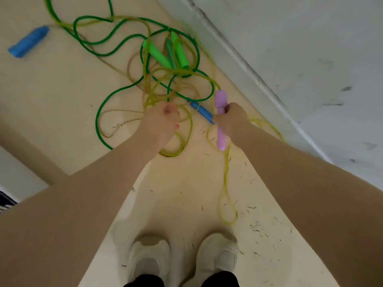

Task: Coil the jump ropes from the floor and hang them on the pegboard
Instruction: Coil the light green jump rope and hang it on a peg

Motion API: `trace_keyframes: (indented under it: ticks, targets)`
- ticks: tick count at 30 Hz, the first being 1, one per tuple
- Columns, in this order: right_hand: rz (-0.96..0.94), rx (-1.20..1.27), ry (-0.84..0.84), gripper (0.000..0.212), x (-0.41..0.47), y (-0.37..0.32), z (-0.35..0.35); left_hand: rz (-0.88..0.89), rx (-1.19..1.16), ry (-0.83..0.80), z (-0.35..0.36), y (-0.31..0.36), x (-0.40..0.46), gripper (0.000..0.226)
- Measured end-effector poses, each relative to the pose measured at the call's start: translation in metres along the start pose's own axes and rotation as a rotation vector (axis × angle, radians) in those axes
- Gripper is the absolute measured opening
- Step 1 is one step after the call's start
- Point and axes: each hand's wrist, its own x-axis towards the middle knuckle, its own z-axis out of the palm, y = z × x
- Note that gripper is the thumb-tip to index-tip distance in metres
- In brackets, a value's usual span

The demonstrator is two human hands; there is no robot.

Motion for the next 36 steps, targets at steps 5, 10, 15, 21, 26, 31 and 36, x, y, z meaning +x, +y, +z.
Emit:
trace_keyframes:
  ticks: [5,10,15,21,26,31,36]
  targets:
    - [-0.179,0.377,-0.272,0.029,-0.098,-0.03,-0.055,-0.109,-0.219,-0.079,-0.001,0.078,-0.058,0.044]
    - [-0.334,0.074,-0.398,0.028,-0.203,-0.074,-0.107,-0.225,-0.601,-0.232,-0.02,0.173,-0.139,0.044]
    - [-0.563,-0.282,-0.485,0.035,-0.301,-0.109,-0.179,-0.136,-0.527,-0.24,-0.058,0.265,-0.235,0.021]
    - [-0.438,0.066,0.154,0.061,-0.39,-0.166,-0.288,0.119,-0.162,-0.66,-0.109,0.362,-0.363,0.022]
    - [-0.665,0.216,0.19,0.043,-0.494,-0.216,-0.352,0.305,-0.08,-0.823,-0.141,0.422,-0.464,0.024]
    - [-0.44,0.347,0.155,0.029,-0.574,-0.188,-0.384,0.46,-0.282,-0.859,-0.155,0.455,-0.541,0.022]
    - [-0.236,0.372,0.219,0.04,-0.627,-0.113,-0.41,0.498,-0.533,-0.944,-0.13,0.461,-0.603,0.026]
